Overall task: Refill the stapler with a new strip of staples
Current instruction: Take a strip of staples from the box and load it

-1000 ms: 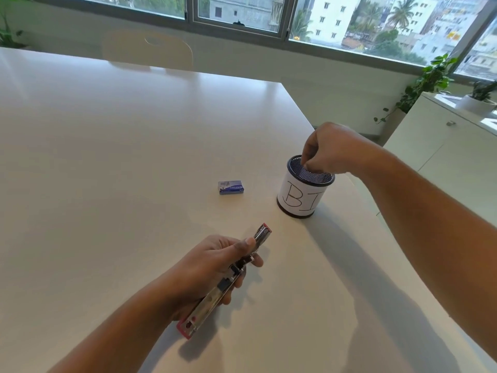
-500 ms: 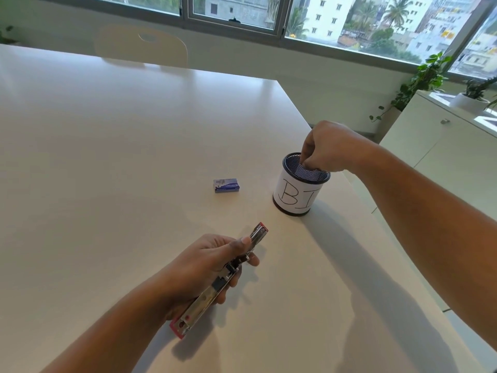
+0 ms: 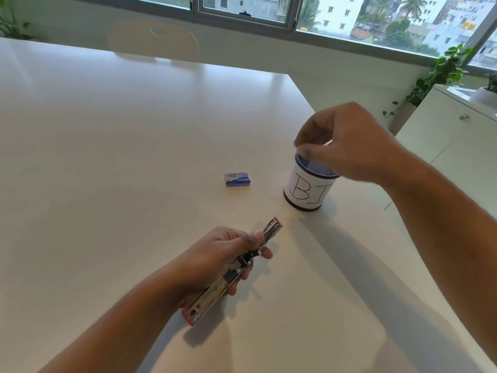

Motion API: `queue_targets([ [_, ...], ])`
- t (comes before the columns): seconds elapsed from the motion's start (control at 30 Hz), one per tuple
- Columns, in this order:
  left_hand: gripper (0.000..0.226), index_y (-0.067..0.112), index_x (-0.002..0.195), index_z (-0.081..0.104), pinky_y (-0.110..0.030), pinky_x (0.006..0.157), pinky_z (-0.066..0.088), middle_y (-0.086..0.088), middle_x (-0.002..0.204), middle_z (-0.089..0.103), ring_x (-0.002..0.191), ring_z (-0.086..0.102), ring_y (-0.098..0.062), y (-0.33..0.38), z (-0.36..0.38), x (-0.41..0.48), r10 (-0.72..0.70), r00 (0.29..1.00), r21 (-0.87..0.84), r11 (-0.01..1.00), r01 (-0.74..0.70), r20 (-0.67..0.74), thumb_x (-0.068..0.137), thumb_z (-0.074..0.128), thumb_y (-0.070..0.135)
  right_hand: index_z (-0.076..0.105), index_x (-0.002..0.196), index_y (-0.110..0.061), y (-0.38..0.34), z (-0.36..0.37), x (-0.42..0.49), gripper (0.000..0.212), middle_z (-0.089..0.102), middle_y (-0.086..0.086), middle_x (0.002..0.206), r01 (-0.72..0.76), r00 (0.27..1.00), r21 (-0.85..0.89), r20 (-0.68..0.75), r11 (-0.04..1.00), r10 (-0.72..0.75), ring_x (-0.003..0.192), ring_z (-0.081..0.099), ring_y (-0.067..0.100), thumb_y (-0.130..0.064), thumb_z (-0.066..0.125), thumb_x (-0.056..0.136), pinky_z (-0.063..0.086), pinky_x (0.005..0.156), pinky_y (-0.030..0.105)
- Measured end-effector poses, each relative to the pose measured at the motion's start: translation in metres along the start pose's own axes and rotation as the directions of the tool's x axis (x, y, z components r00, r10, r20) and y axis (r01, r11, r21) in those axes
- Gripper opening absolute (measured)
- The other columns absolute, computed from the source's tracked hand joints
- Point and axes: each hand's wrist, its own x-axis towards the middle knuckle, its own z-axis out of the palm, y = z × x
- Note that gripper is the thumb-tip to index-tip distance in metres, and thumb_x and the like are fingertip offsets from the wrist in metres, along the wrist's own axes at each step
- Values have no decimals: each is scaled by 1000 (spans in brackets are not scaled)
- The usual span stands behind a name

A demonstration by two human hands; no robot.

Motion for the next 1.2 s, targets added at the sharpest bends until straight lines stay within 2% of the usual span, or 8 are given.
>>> queue_targets([
  [0.1,50,18,100,77,-23,46,46,1,60,60,50,52,-14,0,-3,-2,4,1000,31,1000,-4,24,85,54,59,78,96,-27,-12,20,-33,20,77,-14,96,102,965,150,227,983,-135,89,70,-7,-12,73,83,54,76,8],
  [0.23,52,17,105,75,-27,51,45,1,63,60,58,50,-21,0,-9,-6,19,995,74,997,-26,96,86,55,61,72,116,-33,-2,50,-64,38,70,-19,119,133,877,161,441,978,-192,112,62,-4,-13,75,83,53,95,21],
  [0.43,52,10,110,73,-27,53,46,-2,67,59,57,52,-15,2,-13,-8,27,986,110,993,-46,166,95,47,53,78,106,-29,15,75,-83,28,75,-13,99,115,902,328,361,938,-237,93,71,11,-15,80,82,58,82,31],
  [0.6,68,9,110,71,-21,47,48,-4,72,65,48,55,-11,5,-20,-11,0,981,94,995,-18,193,91,40,67,79,106,-25,26,88,-90,25,75,-12,97,93,936,389,279,916,-213,87,70,17,-16,79,83,58,79,34],
  [0.67,70,4,110,68,-21,47,48,-6,78,69,50,57,-12,6,-27,-12,6,978,92,995,-26,210,83,55,67,79,107,-25,29,93,-92,25,76,-11,96,85,941,410,267,908,-209,86,70,19,-16,79,84,58,79,37],
  [0.8,35,13,99,68,-23,49,49,-7,78,72,60,62,-14,6,-34,-19,-26,993,246,969,-3,117,72,86,25,79,105,-27,38,103,-93,23,76,-9,95,62,956,444,231,894,-181,84,70,20,-19,78,84,59,78,41],
  [0.97,9,23,84,72,-34,65,57,4,72,70,61,64,-10,2,-29,-16,251,951,700,712,-54,-181,79,78,27,79,101,-26,46,114,-89,21,71,-13,94,77,964,418,201,905,-175,80,68,17,-17,78,83,58,72,30],
  [1.2,21,30,100,78,-36,78,51,15,87,61,84,58,-11,-7,-25,-8,509,805,832,554,-36,-305,79,78,34,80,100,-27,48,123,-78,20,70,-15,87,139,983,298,70,944,-167,85,65,9,-19,79,82,51,76,22],
])
